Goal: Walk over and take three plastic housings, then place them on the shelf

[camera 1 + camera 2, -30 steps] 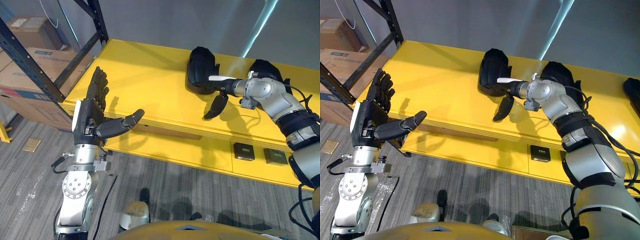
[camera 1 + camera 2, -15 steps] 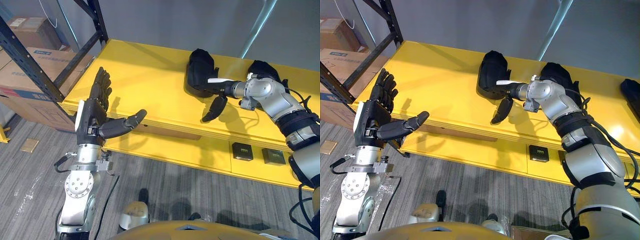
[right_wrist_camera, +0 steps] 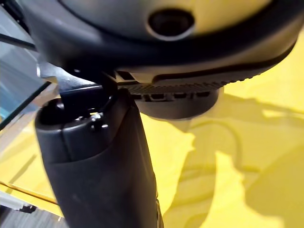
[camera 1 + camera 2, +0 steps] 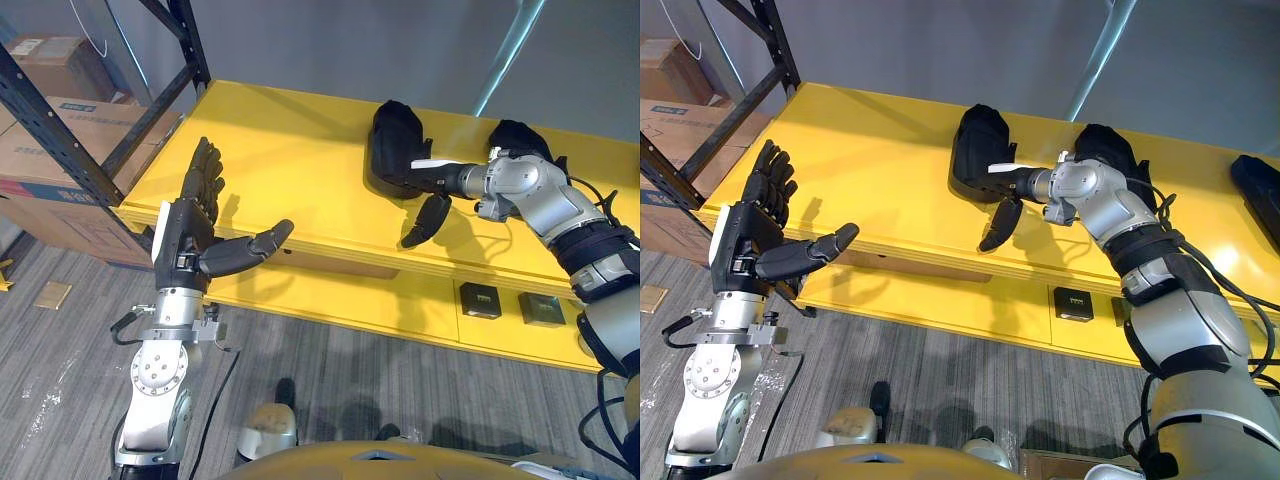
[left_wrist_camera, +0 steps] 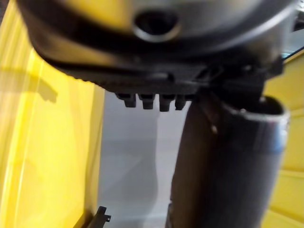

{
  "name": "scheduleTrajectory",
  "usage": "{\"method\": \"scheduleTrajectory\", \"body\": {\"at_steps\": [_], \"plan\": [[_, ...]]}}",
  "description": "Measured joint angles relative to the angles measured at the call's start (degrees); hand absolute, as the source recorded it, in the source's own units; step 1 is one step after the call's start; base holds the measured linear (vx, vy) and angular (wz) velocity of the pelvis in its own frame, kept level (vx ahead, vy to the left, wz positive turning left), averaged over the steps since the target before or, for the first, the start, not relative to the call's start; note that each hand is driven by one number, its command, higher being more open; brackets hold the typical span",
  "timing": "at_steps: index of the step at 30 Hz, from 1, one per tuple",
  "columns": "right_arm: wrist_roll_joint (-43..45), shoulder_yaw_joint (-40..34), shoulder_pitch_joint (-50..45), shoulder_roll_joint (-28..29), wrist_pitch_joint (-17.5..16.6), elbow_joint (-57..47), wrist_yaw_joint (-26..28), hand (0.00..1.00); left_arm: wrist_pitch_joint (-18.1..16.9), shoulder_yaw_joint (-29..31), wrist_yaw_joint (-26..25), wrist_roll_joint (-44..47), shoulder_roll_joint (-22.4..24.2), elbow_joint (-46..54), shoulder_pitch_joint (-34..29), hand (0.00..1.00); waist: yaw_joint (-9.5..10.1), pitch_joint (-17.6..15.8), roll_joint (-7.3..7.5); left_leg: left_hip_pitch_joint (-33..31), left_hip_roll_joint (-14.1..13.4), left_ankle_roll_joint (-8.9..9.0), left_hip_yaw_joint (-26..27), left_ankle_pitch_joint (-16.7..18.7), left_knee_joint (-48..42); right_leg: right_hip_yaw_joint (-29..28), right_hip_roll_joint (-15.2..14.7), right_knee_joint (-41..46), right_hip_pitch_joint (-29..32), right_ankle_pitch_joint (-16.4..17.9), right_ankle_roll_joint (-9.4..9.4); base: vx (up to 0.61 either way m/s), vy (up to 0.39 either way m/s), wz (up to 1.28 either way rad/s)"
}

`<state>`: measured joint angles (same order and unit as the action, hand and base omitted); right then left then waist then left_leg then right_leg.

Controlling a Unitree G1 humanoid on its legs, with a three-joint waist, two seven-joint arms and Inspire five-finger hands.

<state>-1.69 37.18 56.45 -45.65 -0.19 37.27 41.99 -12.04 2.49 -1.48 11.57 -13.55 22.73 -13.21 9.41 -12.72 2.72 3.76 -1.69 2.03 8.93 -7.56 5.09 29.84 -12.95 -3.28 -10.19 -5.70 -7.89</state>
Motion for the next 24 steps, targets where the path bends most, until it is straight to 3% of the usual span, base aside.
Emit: {"method": "scheduleTrajectory", "body": {"at_steps": [9,13,22,23,24], "plan": [[-0.11,0.00,-1.48,0.01,1.02,-1.91,0.02,1.00,0.16,-1.11,-0.65,0.01,-0.61,-0.04,1.53,1.00,-0.13,0.50,0.80,-0.02,0.06,0.00,0.03,0.00,0.01,-0.11,-0.05,0.15,0.10,0.02,0.03,0.00,0.000,0.00],[-0.10,0.00,-1.50,0.01,-0.50,-1.92,-2.65,1.00,0.16,-1.11,-0.97,0.02,-0.62,-0.30,2.04,1.00,-0.25,0.50,0.80,-0.07,0.06,0.01,0.11,0.01,0.01,-0.19,-0.05,0.15,0.21,0.02,0.03,0.00,0.000,0.00],[-0.11,-4.10,-1.23,-0.08,-11.03,-5.79,-21.67,1.00,0.13,-2.20,-0.26,2.04,-0.60,-4.98,1.74,1.00,-0.40,0.54,0.82,-0.25,0.02,-0.03,0.09,-0.02,-0.18,-0.24,-0.04,0.10,0.37,-0.06,-0.10,0.00,0.000,0.01],[-0.12,-6.96,1.21,-3.38,-12.79,-11.34,-29.01,1.00,-0.09,-2.20,0.49,2.20,-0.61,-5.01,1.42,1.00,-0.32,0.59,0.79,-0.36,0.05,0.00,-0.04,0.00,-0.19,-0.16,-0.06,0.10,0.34,-0.09,-0.14,0.00,0.000,0.04],[-0.08,-8.01,1.21,-3.86,-13.06,-12.65,-31.29,1.00,-0.09,-2.17,0.43,2.30,-0.65,-5.06,1.36,1.00,-0.41,0.63,0.75,-0.35,0.07,0.00,0.01,0.00,-0.17,-0.19,-0.07,0.11,0.36,-0.09,-0.13,0.00,0.000,0.00]]}}
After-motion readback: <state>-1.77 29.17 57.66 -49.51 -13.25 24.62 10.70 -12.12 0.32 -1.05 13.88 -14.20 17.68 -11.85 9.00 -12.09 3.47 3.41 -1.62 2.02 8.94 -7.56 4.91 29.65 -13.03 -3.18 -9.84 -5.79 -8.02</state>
